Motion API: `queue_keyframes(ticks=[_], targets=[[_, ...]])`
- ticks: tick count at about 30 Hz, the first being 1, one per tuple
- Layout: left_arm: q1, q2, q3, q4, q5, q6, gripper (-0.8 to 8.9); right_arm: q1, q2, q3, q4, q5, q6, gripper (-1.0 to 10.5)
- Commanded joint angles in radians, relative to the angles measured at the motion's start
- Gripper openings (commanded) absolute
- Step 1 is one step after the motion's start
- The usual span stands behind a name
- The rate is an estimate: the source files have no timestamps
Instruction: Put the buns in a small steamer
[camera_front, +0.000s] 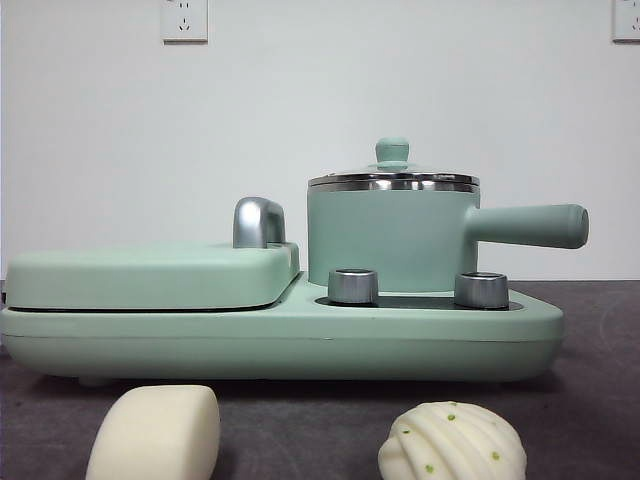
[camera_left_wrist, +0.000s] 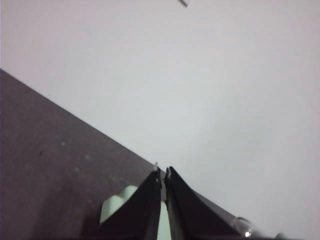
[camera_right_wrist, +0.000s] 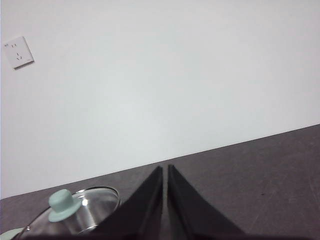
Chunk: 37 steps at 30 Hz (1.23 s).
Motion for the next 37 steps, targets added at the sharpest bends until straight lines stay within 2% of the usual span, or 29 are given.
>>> queue_keyframes(ticks=[1,6,11,18,23,26,30,33,37], targets=[[-0.002,0.027,0.090,-0.050,0.005,0.047,0.16,0.003,0.042,0.080,-0.045,-0.020,0.002,0.1],[-0.002,0.113,0.253,-0.166,0.010,0.139,0.16,0.003,0.143,0.211,-0.096,-0.080,-0.021,0.1],[-0.002,0.230,0.412,-0.244,0.058,0.226,0.16,0.003,0.266,0.325,-0.114,-0.140,-0.022,0.1],[-0.002,0.420,0.598,-0.316,0.178,0.332,0.16,0.003,0.444,0.453,-0.115,-0.265,-0.112,0.1],[-0.012,0.555,0.694,-0.367,0.238,0.406,0.16,0.003,0.559,0.527,-0.157,-0.324,-0.159,0.1],[-0.029,0.634,0.746,-0.399,0.263,0.453,0.16,0.010,0.636,0.573,-0.206,-0.356,-0.214,0.1],[-0.071,0.745,0.822,-0.460,0.270,0.572,0.16,0.033,0.708,0.598,-0.240,-0.390,-0.338,0.1],[-0.114,0.817,0.872,-0.509,0.270,0.673,0.16,0.058,0.751,0.603,-0.254,-0.390,-0.402,0.1],[-0.165,0.888,0.917,-0.546,0.270,0.761,0.16,0.101,0.785,0.603,-0.283,-0.389,-0.474,0.1]])
